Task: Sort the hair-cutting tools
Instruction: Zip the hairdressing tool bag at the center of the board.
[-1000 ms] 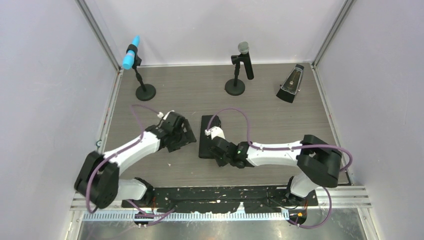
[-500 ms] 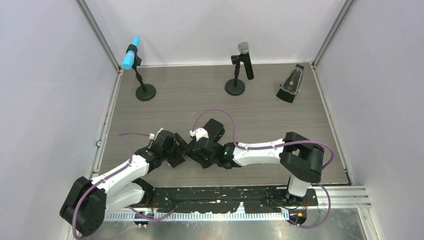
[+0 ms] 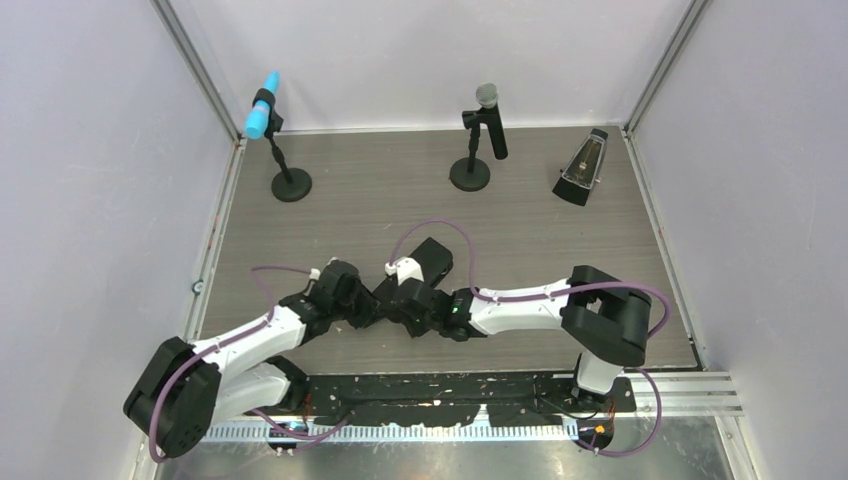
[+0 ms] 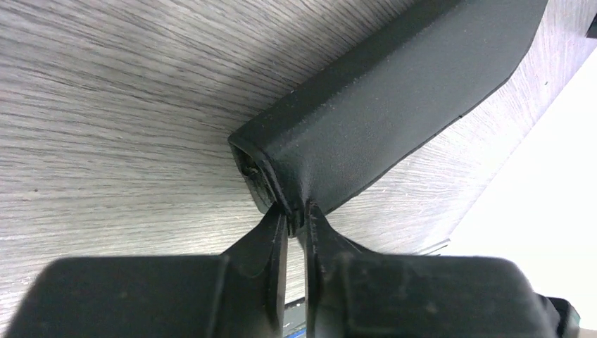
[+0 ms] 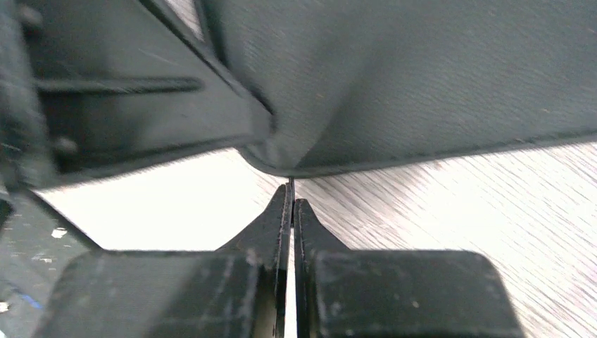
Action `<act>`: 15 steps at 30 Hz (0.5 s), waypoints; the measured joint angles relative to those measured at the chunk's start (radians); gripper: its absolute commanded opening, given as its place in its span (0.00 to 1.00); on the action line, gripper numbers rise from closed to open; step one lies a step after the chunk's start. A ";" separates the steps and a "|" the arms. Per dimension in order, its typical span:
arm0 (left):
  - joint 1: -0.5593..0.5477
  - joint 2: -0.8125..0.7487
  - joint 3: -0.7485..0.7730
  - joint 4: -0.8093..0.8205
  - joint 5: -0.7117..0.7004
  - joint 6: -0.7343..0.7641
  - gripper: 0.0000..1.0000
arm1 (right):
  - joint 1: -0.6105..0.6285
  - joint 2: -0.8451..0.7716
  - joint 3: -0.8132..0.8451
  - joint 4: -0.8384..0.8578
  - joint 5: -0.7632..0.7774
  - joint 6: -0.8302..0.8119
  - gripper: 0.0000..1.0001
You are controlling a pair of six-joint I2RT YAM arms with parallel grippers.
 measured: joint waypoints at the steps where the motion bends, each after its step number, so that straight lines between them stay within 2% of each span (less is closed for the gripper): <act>1: 0.000 -0.004 0.005 -0.011 -0.003 0.003 0.03 | -0.001 -0.007 -0.016 0.003 0.014 -0.003 0.05; 6: -0.001 -0.013 0.035 -0.055 -0.006 0.032 0.00 | -0.043 -0.086 -0.102 -0.002 0.082 -0.015 0.05; 15: 0.020 0.018 0.098 -0.151 0.019 0.161 0.01 | -0.213 -0.220 -0.192 -0.084 0.185 -0.050 0.05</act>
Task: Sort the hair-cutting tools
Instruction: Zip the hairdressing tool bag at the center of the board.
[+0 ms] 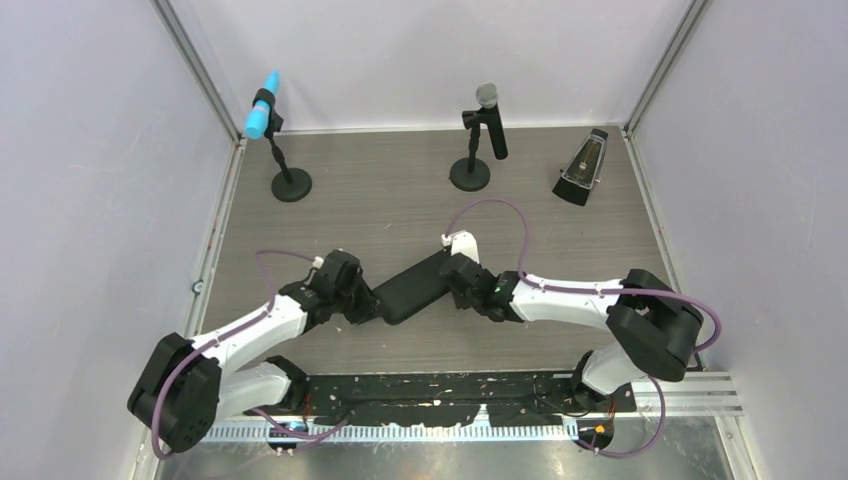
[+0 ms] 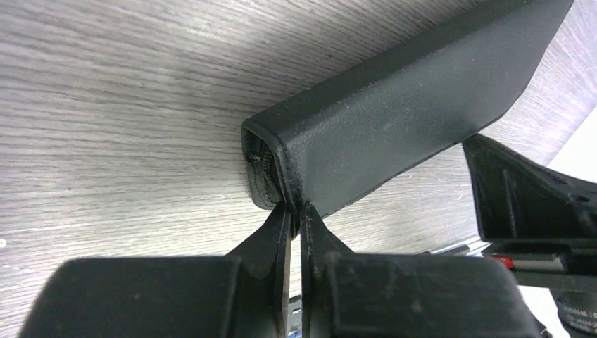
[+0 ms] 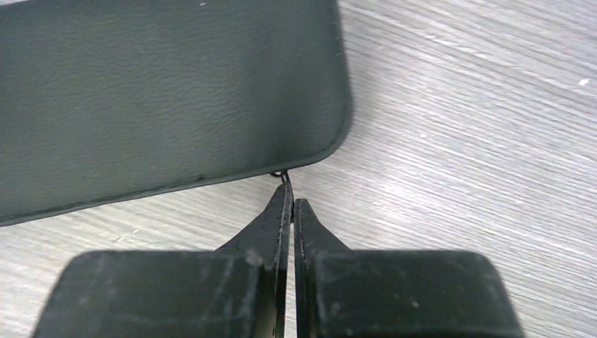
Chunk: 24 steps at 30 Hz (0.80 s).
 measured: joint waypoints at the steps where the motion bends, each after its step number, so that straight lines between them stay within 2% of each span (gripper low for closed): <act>1: 0.006 0.008 0.012 -0.014 0.003 0.018 0.02 | -0.012 -0.005 -0.004 -0.009 0.007 -0.004 0.05; 8: 0.075 0.101 0.106 -0.080 0.009 0.160 0.15 | -0.015 -0.027 -0.014 -0.024 -0.012 -0.037 0.05; 13: 0.146 0.248 0.241 -0.137 -0.038 0.256 0.40 | 0.013 -0.071 -0.034 -0.023 -0.067 -0.040 0.05; 17: 0.189 0.335 0.339 -0.150 -0.079 0.292 0.69 | 0.070 -0.058 -0.031 -0.013 -0.105 -0.028 0.05; 19: 0.200 0.349 0.365 -0.150 -0.080 0.292 0.77 | 0.101 -0.029 -0.014 -0.009 -0.121 -0.018 0.05; 24: 0.203 0.290 0.350 -0.148 -0.080 0.272 0.80 | 0.189 0.096 0.103 0.022 -0.147 0.024 0.05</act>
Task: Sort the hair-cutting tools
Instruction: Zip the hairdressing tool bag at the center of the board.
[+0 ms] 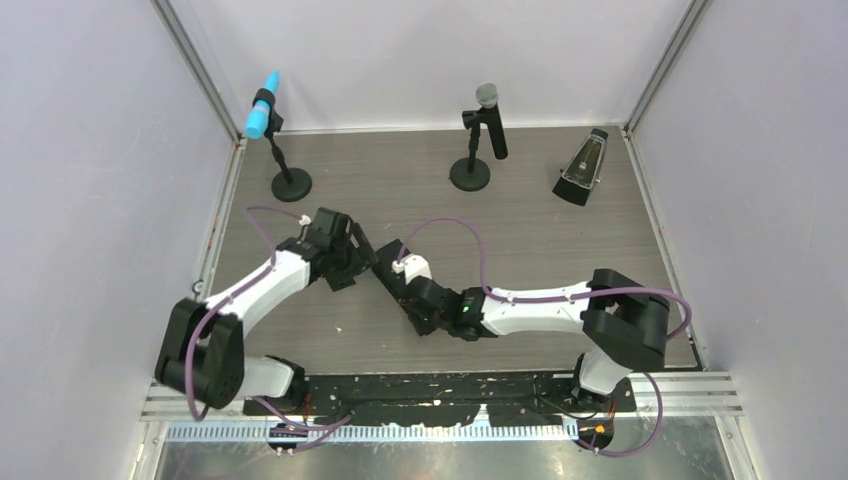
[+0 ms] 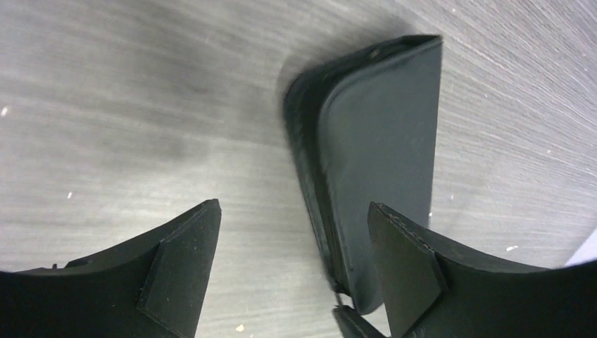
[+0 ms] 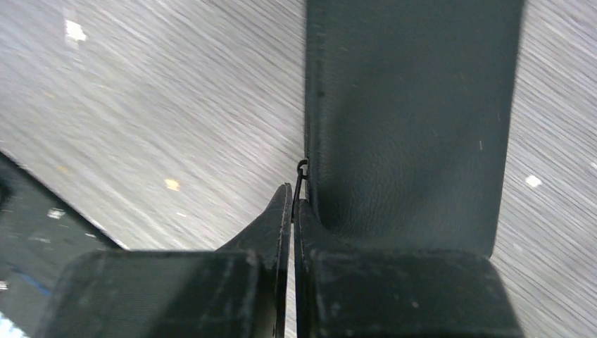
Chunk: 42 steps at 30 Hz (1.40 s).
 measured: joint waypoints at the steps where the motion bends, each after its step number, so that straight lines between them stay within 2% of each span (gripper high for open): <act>1: 0.000 -0.036 -0.023 0.003 0.000 -0.013 0.81 | 0.015 0.019 0.024 0.013 -0.003 0.007 0.05; 6: 0.000 -0.233 -0.156 0.003 0.023 -0.068 0.80 | 0.058 0.077 0.104 0.064 -0.005 0.027 0.05; 10: -0.010 -0.306 -0.242 0.034 0.071 -0.114 0.72 | 0.060 0.096 0.122 0.071 -0.008 0.033 0.05; 14: -0.052 -0.307 -0.275 0.060 0.110 -0.148 0.59 | 0.060 0.106 0.122 0.072 -0.009 0.039 0.05; 19: -0.129 -0.260 -0.276 0.123 0.149 -0.192 0.51 | 0.060 0.106 0.122 0.072 -0.008 0.048 0.05; 22: -0.169 -0.235 -0.276 0.149 0.150 -0.212 0.41 | 0.060 0.106 0.122 0.072 -0.008 0.049 0.05; 25: -0.190 -0.206 -0.276 0.160 0.150 -0.230 0.27 | 0.060 0.106 0.120 0.074 -0.008 0.049 0.05; 28: -0.190 -0.180 -0.275 0.167 0.153 -0.247 0.03 | 0.060 0.106 0.112 0.076 -0.007 0.050 0.05; 29: -0.190 -0.176 -0.275 0.174 0.157 -0.253 0.00 | 0.060 0.106 0.106 0.077 -0.007 0.050 0.05; 35: -0.195 -0.165 -0.258 0.163 0.161 -0.249 0.00 | 0.060 0.074 0.060 0.089 0.001 0.049 0.05; 42: -0.165 -0.159 -0.232 0.121 0.158 -0.204 0.00 | 0.051 -0.106 -0.081 -0.002 0.090 0.045 0.05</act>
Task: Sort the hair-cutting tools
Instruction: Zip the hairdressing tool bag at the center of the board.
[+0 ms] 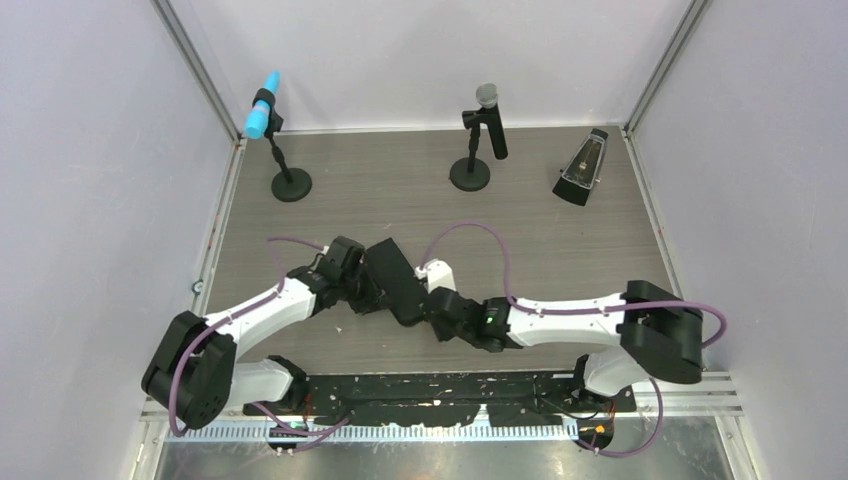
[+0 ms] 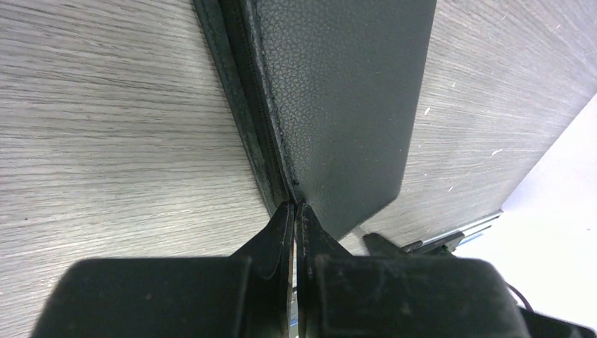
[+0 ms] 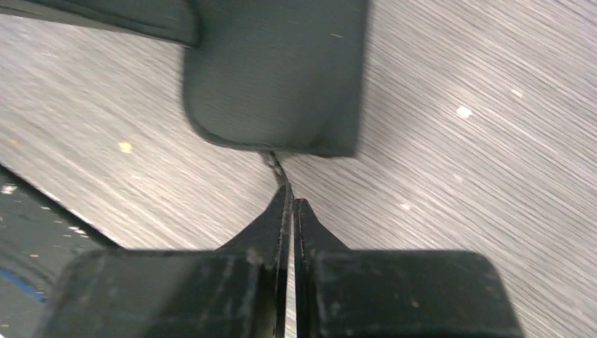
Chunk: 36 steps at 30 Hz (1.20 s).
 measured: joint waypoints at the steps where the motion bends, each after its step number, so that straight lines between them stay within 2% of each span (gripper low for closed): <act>1: 0.002 0.003 0.000 -0.001 0.003 0.006 0.00 | -0.006 -0.023 -0.022 -0.010 0.013 0.000 0.05; 6: 0.011 0.027 0.012 -0.017 0.018 0.064 0.00 | -0.099 -0.135 -0.111 -0.096 0.063 -0.006 0.05; 11: 0.012 0.025 0.030 -0.040 0.035 0.131 0.00 | -0.193 -0.172 -0.126 -0.122 0.083 -0.040 0.06; 13: 0.012 0.013 0.030 -0.056 0.035 0.140 0.00 | -0.203 -0.185 -0.126 -0.119 0.071 -0.054 0.13; 14: 0.012 0.005 0.029 -0.060 0.035 0.140 0.00 | -0.203 -0.192 -0.126 -0.113 0.056 -0.057 0.19; 16: 0.011 -0.011 0.024 -0.060 0.035 0.136 0.00 | -0.198 -0.200 -0.127 -0.090 0.022 -0.053 0.29; 24: -0.020 -0.021 -0.003 -0.029 0.031 0.049 0.00 | -0.035 -0.151 -0.120 0.027 -0.053 0.014 0.45; 31: -0.052 0.003 -0.007 0.015 0.031 -0.022 0.00 | 0.021 0.028 -0.015 0.027 -0.084 0.063 0.50; 36: -0.063 0.009 -0.007 0.027 0.027 -0.045 0.00 | 0.027 0.090 0.026 -0.012 -0.062 0.111 0.51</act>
